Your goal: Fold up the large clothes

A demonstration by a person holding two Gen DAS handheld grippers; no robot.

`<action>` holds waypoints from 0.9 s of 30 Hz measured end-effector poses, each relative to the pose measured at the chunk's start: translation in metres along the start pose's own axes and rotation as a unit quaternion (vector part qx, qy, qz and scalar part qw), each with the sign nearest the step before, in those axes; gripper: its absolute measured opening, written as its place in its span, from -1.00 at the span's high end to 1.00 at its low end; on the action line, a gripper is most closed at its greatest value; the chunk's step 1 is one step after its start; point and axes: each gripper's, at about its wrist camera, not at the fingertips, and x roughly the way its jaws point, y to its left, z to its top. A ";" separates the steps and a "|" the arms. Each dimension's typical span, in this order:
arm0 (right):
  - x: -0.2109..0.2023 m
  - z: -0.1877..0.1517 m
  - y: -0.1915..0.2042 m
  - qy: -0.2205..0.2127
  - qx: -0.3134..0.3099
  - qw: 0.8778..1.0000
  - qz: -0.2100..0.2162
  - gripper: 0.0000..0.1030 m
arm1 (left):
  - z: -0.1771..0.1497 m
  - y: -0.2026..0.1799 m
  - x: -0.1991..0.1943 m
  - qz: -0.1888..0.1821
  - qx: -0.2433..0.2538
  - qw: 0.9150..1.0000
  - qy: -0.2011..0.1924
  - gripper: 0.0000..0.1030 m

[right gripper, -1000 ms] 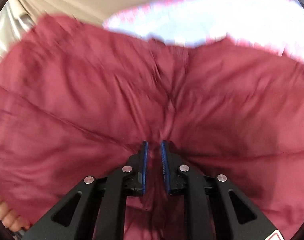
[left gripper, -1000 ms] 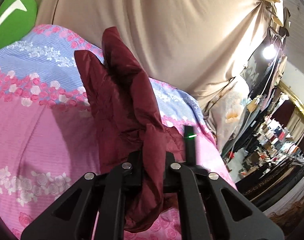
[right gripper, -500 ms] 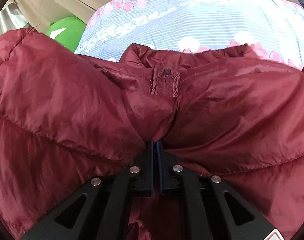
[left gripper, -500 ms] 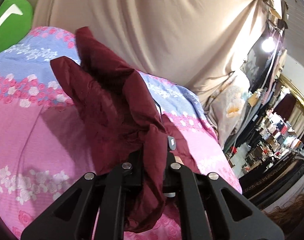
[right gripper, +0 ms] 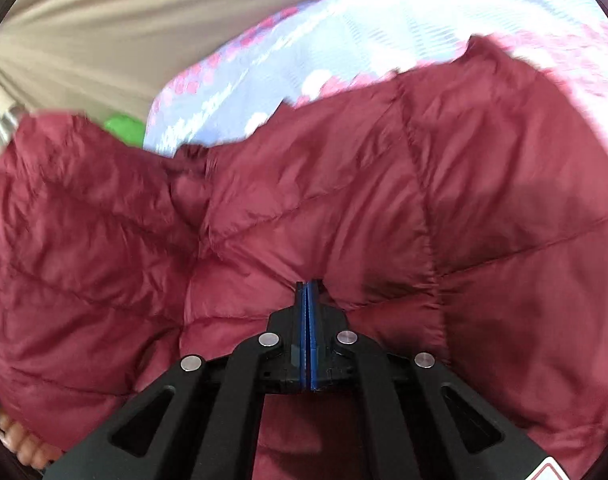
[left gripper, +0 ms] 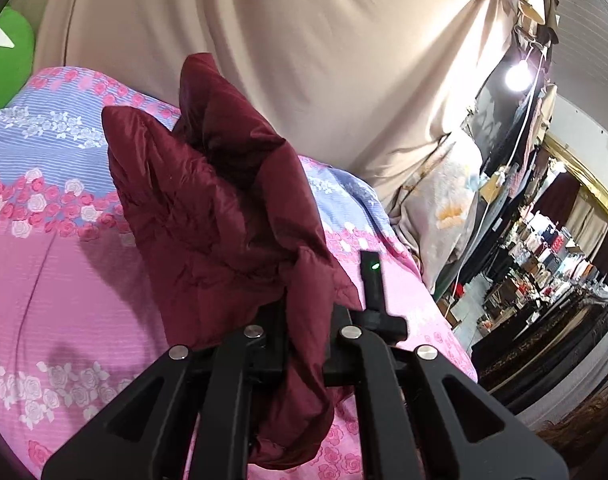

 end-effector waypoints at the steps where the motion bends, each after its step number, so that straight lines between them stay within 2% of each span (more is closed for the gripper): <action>1: 0.006 0.002 0.001 0.005 -0.008 1.000 -0.003 0.96 | 0.001 0.000 -0.003 0.005 -0.001 1.000 -0.004 0.88; 4: 0.018 0.001 0.005 0.005 -0.033 0.999 -0.018 0.96 | 0.005 -0.004 -0.004 0.013 0.004 1.000 -0.007 0.88; 6: 0.011 0.000 0.003 -0.001 -0.031 0.999 -0.018 0.96 | 0.008 -0.012 0.003 0.008 0.015 1.000 0.000 0.88; 11: -0.015 -0.008 -0.016 -0.024 -0.006 1.000 0.001 0.90 | 0.012 -0.050 0.051 -0.042 0.064 0.996 0.041 0.87; 15: -0.020 -0.014 -0.045 -0.022 0.042 0.997 0.055 0.98 | 0.004 -0.073 0.113 -0.077 0.083 0.989 0.095 0.87; 18: -0.017 -0.018 -0.061 -0.012 0.068 0.994 0.090 1.00 | -0.012 -0.082 0.164 -0.086 0.085 0.983 0.142 0.87; 22: -0.017 -0.021 -0.077 -0.006 0.102 0.987 0.127 1.00 | -0.020 -0.079 0.192 -0.082 0.068 0.984 0.146 0.87; 24: -0.033 -0.024 -0.081 -0.015 0.103 0.988 0.111 1.00 | -0.019 -0.072 0.194 -0.080 0.056 0.984 0.150 0.87; 27: -0.094 -0.036 -0.091 -0.072 0.080 0.994 0.037 0.78 | -0.021 -0.066 0.190 -0.074 0.056 0.983 0.157 0.87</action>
